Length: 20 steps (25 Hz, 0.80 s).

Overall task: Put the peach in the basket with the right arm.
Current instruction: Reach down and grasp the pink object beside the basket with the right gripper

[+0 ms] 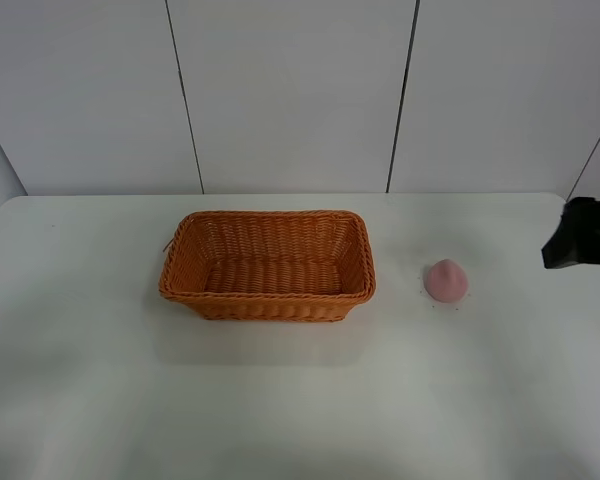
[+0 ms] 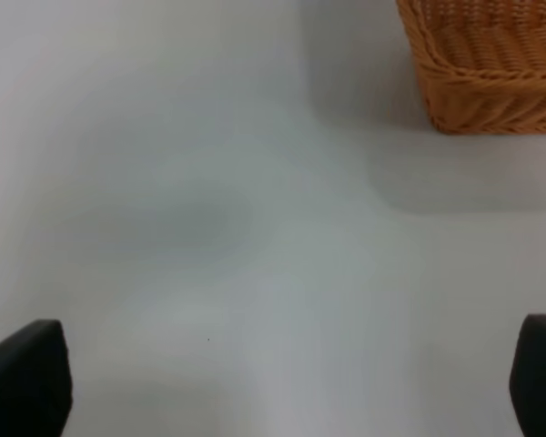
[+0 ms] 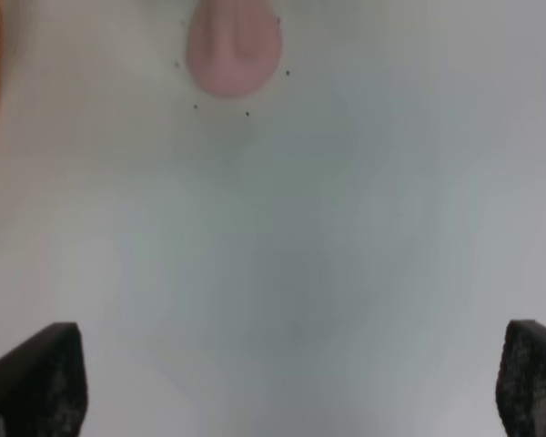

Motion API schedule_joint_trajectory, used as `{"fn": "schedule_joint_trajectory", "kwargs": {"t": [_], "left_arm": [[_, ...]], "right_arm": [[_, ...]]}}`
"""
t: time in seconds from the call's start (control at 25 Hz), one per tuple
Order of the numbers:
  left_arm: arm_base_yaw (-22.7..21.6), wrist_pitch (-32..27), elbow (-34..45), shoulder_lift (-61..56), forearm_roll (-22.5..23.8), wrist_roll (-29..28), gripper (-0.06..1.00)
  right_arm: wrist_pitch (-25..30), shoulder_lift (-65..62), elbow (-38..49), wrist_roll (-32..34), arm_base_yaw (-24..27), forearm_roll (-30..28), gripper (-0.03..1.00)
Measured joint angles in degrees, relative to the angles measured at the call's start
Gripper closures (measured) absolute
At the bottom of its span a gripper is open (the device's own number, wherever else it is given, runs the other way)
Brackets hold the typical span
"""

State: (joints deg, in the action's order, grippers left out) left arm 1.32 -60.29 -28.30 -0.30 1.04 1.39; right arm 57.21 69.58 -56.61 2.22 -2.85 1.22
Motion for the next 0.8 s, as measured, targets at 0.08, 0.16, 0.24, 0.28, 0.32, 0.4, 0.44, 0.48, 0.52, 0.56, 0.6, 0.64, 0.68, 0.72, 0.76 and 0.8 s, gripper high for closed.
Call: {"fn": "schedule_joint_trajectory", "kwargs": {"t": [0.08, 0.16, 0.24, 0.28, 0.32, 0.4, 0.44, 0.48, 0.52, 0.56, 0.6, 0.64, 0.68, 0.72, 0.76, 0.8], "left_arm": [[0.0, 0.0, 0.0, 0.0, 0.0, 0.0, -0.04], [0.0, 0.0, 0.0, 0.0, 0.0, 0.0, -0.04], [0.0, 0.0, 0.0, 0.0, 0.0, 0.0, -0.04], [0.0, 0.0, 0.0, 0.0, 0.0, 0.0, -0.04], [0.0, 0.0, 0.0, 0.0, 0.0, 0.0, -0.04], [0.0, 0.0, 0.0, 0.0, 0.0, 0.0, -0.04], [0.0, 0.0, 0.0, 0.0, 0.0, 0.0, -0.04], [0.0, 0.0, 0.0, 0.0, 0.0, 0.0, -0.04], [0.0, 0.0, 0.0, 0.0, 0.0, 0.0, -0.04], [0.0, 0.0, 0.0, 0.0, 0.0, 0.0, -0.04], [0.0, 0.0, 0.0, 0.0, 0.0, 0.0, -0.04], [0.0, 0.0, 0.0, 0.0, 0.0, 0.0, -0.04], [0.0, 0.0, 0.0, 0.0, 0.0, 0.0, -0.04], [0.0, 0.0, 0.0, 0.0, 0.0, 0.0, -0.04], [0.0, 0.0, 0.0, 0.0, 0.0, 0.0, -0.04], [0.0, 0.0, 0.0, 0.0, 0.0, 0.0, -0.04]], "right_arm": [[0.0, 7.85, -4.84, 0.0, 0.0, 0.0, 0.27], [0.57, 16.1, -10.61, 0.0, 0.0, 0.0, 0.27], [2.09, 23.4, -16.18, -0.18, 0.0, 0.0, 0.27], [3.13, 27.17, -19.28, -0.3, 0.0, 0.0, 0.27], [4.16, 30.75, -22.35, -0.59, 0.0, 0.0, 0.27], [5.67, 36.67, -27.86, -1.04, 0.0, 0.0, 0.27], [6.37, 39.53, -30.78, -1.05, 0.0, 0.0, 0.27], [7.26, 42.09, -33.51, -1.05, -0.05, 0.0, 0.27], [8.04, 43.99, -35.63, -1.12, -0.23, 0.13, 0.27], [9.08, 46.0, -37.87, -1.25, -0.56, 0.15, 0.27], [9.84, 47.66, -39.71, -1.31, -1.1, 0.15, 0.27], [10.3, 48.81, -41.07, -1.66, -1.85, 0.15, 0.27], [10.38, 49.9, -41.84, -1.8, -2.54, 0.15, 0.27], [10.38, 50.77, -42.41, -1.86, -3.32, 0.25, 0.27], [10.32, 51.47, -42.63, -1.92, -3.91, 0.25, 0.27], [10.26, 51.96, -42.65, -1.87, -4.36, 0.35, 0.27]]}}
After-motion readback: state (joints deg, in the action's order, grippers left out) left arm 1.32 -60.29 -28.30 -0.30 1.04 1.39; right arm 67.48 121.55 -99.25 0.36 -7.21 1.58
